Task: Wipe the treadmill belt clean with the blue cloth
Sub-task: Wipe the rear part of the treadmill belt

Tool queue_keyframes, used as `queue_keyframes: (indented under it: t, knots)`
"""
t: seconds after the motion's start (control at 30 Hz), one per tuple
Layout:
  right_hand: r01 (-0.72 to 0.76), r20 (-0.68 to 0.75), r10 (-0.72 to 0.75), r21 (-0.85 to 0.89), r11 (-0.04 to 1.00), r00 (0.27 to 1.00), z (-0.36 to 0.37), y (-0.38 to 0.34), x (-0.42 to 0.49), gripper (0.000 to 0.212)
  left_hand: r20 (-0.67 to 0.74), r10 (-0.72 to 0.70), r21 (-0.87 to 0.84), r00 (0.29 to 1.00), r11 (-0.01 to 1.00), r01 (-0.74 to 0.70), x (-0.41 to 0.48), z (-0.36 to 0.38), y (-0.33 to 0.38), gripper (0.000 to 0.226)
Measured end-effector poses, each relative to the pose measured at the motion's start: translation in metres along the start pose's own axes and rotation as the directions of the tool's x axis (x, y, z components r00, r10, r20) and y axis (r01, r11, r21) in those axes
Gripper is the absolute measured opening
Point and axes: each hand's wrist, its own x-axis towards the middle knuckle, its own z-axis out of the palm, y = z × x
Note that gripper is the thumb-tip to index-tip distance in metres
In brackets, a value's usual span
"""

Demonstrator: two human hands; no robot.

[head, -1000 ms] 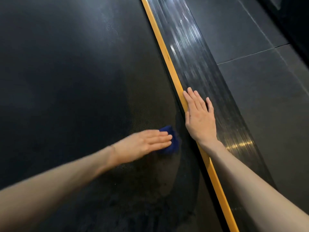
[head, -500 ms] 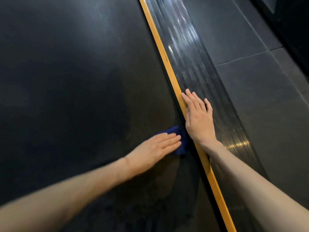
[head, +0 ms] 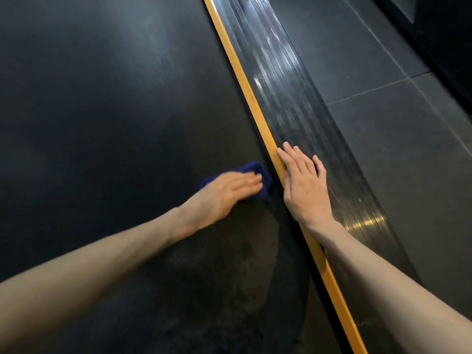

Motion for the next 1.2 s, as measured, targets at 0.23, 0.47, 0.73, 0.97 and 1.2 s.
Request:
queue_keyframes:
  t: [0.23,0.47,0.73,0.97,1.2]
  knots:
    - [-0.029,-0.003,0.029,-0.001,1.000,1.000,0.000,-0.002,0.001,0.049,-0.301,-0.570,0.077,0.765,0.785,0.615,0.000,-0.075,-0.133,0.045]
    - [-0.044,-0.008,0.044,-0.024,0.999,0.999,0.000,-0.005,0.001,0.051,-0.411,-0.625,-0.036,0.664,0.739,0.673,0.064,-0.037,-0.071,0.033]
    - [-0.029,-0.010,0.030,0.021,0.999,1.000,0.000,-0.003,0.002,0.047,-0.164,-0.304,0.210,0.938,0.919,0.334,0.045,-0.072,-0.128,0.035]
    - [-0.031,-0.037,0.032,0.019,0.999,0.999,0.003,-0.001,0.002,0.045,-0.184,-0.527,0.255,0.830,0.790,0.558,0.032,-0.042,-0.092,0.048]
    - [-0.022,-0.057,0.022,0.003,1.000,0.998,0.004,-0.004,-0.001,0.047,0.423,0.220,0.057,0.879,0.962,-0.268,-0.045,0.023,0.073,0.048]
